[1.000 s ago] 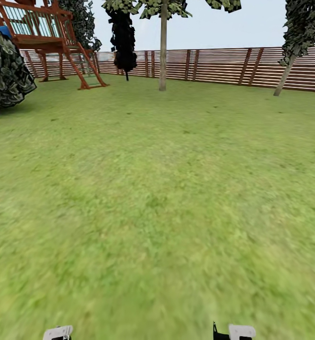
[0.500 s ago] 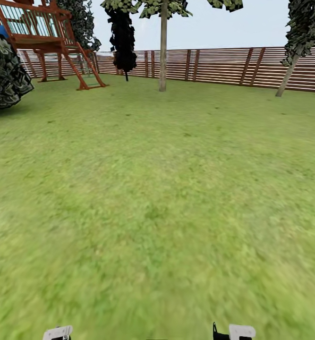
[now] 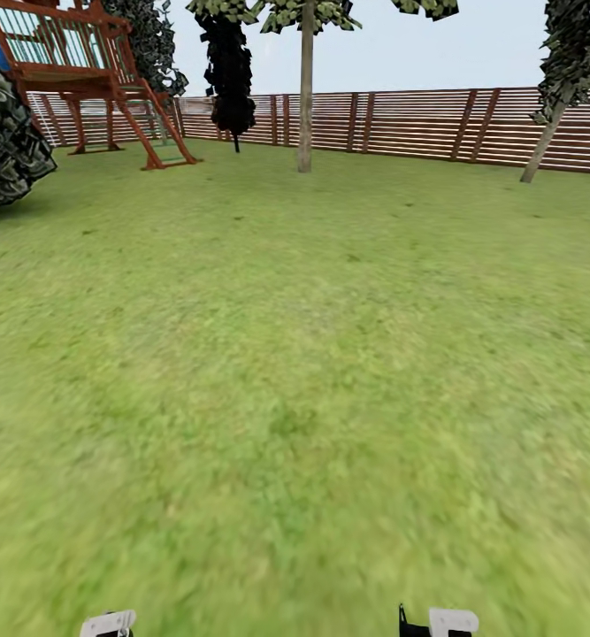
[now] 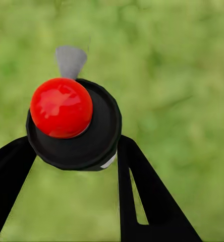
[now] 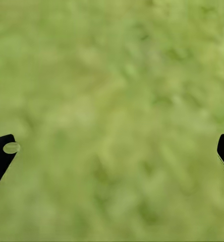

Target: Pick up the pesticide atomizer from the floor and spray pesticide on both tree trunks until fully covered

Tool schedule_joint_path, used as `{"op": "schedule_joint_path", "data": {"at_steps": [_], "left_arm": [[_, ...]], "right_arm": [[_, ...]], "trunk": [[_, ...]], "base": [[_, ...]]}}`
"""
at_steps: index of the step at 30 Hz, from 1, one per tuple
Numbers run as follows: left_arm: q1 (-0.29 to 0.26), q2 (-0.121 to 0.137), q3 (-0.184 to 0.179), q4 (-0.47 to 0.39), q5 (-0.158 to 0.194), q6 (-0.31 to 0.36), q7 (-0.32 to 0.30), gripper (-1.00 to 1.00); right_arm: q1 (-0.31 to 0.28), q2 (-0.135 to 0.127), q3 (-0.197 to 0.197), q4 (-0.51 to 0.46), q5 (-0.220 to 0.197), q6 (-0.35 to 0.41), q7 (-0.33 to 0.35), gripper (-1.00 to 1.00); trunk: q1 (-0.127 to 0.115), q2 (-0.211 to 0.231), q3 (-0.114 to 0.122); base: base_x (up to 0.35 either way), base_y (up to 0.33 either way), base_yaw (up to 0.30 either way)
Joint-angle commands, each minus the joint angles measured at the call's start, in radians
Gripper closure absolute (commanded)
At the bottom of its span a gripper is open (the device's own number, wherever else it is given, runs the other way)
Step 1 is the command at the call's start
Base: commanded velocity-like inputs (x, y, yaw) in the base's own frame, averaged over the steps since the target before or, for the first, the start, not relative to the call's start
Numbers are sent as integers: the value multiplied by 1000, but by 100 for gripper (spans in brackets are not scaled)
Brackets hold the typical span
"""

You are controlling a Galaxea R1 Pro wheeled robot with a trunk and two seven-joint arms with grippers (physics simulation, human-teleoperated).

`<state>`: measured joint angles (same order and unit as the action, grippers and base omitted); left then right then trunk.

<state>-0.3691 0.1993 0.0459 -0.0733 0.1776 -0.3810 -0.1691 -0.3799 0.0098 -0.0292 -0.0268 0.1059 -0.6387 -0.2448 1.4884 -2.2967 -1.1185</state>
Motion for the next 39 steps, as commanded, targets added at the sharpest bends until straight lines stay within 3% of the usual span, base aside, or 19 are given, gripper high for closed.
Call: {"op": "schedule_joint_path", "data": {"at_steps": [1, 39], "left_arm": [[-1, 0, 5, 1, 9, -1, -10, 100], [-1, -1, 5, 1, 8, -1, -10, 100]], "right_arm": [[-1, 0, -3, 1, 11, -1, -8, -100], [0, 1, -3, 1, 11, -1, -8, -100]], "trunk": [[0, 0, -1], [0, 0, -1]], "base": [[339, 0, 0], [339, 0, 0]]}}
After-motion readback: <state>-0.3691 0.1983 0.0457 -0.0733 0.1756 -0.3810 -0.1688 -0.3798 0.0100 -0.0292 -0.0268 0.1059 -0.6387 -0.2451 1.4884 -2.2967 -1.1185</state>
